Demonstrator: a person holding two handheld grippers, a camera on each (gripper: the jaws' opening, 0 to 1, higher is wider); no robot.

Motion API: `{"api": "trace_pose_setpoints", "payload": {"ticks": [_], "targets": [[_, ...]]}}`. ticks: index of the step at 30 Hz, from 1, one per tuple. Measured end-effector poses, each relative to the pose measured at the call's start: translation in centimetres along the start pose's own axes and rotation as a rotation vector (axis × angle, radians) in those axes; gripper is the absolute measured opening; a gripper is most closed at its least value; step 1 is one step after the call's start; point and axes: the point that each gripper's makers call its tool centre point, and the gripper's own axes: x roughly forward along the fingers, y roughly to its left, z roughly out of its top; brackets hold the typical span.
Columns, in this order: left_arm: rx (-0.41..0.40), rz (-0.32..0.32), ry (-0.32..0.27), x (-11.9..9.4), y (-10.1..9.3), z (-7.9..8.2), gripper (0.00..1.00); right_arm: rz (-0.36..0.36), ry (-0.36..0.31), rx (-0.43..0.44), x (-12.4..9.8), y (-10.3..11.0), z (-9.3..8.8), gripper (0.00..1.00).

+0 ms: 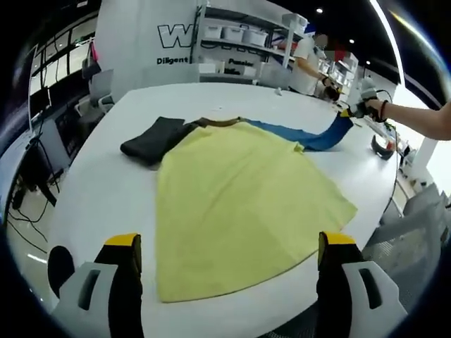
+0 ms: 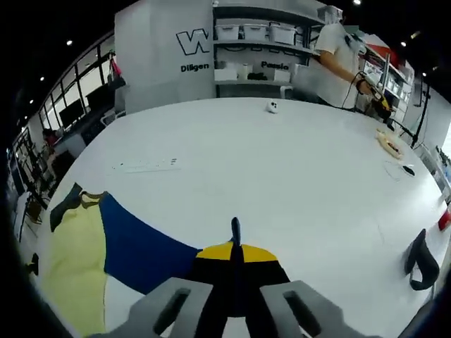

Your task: Fold the garment on the visible template until the final outline fits inside the template.

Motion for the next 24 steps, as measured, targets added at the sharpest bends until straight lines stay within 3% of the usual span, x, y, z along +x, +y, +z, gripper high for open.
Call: {"api": "trace_pose_setpoints", "payload": {"ticks": [9, 17, 24], "targets": [[0.027, -0.041, -0.005, -0.9, -1.1, 0.8, 0.99, 0.084, -0.024, 0.095, -0.3, 6.4, 2.1, 0.00], [-0.012, -0.077, -0.039, -1.3, -2.1, 1.9, 0.99, 0.163, -0.010, 0.184, 0.3, 12.1, 3.0, 0.00], [0.005, -0.082, -0.039, -1.7, -2.2, 2.0, 0.99, 0.245, 0.000, 0.174, 0.6, 17.6, 4.1, 0.00]]}}
